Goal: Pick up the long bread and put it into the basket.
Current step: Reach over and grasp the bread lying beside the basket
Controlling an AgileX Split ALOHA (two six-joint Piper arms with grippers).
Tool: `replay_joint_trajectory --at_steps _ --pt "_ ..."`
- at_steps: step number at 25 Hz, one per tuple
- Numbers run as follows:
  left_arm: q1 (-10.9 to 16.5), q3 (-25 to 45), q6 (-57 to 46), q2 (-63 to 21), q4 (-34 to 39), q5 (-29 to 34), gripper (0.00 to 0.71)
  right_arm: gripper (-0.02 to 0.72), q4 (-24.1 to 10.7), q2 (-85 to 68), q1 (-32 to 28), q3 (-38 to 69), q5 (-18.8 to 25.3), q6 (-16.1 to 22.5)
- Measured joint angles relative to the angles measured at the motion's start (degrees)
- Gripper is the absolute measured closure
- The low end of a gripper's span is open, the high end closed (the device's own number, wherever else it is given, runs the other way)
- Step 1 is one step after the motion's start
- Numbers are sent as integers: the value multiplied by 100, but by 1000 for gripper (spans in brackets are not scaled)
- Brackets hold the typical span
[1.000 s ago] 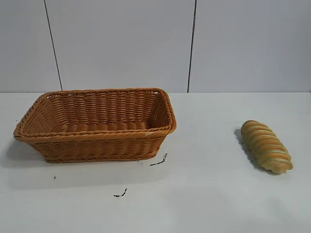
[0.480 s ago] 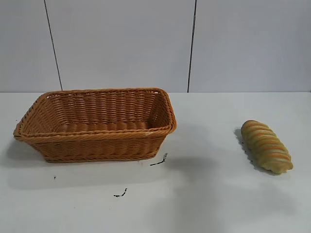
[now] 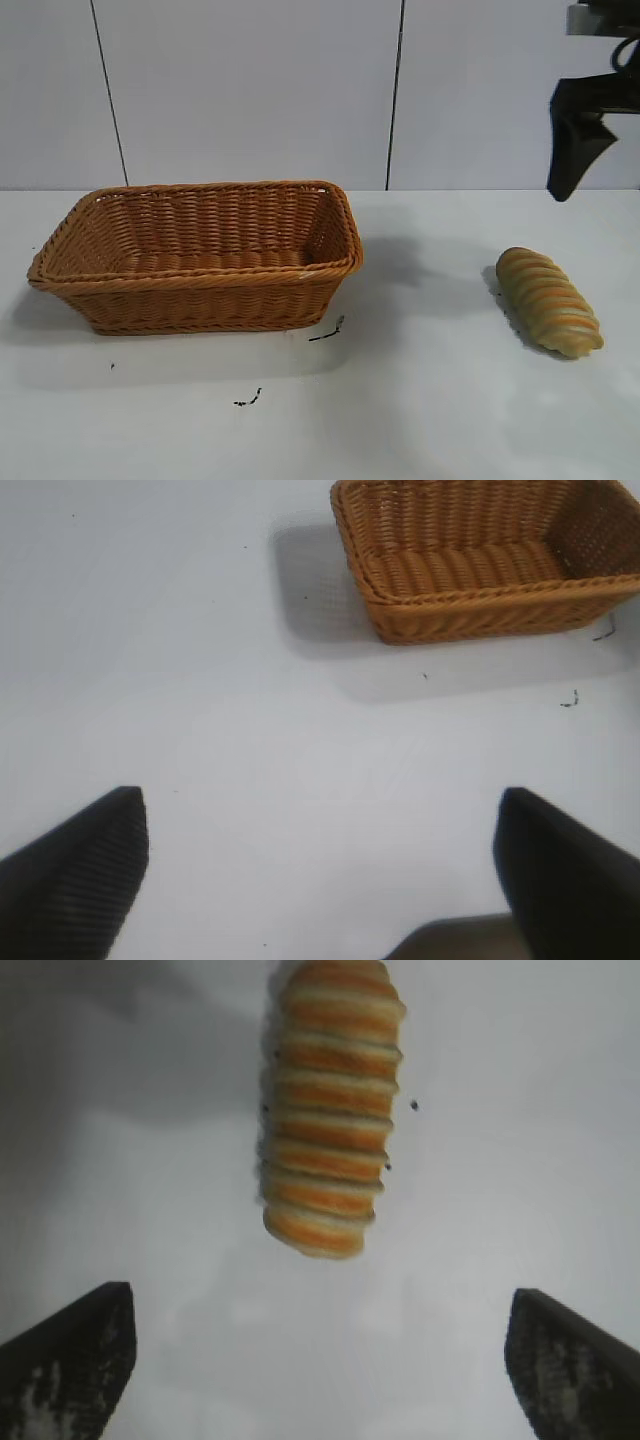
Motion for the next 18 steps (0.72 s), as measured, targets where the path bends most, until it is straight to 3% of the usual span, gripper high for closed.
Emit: replay_joint_trajectory --at_steps 10,18 --pt "0 0 0 0 0 0 18 14 -51 1014 0 -27 -696 16" --pt "0 0 0 0 0 0 18 14 -11 1297 0 -27 -905 16"
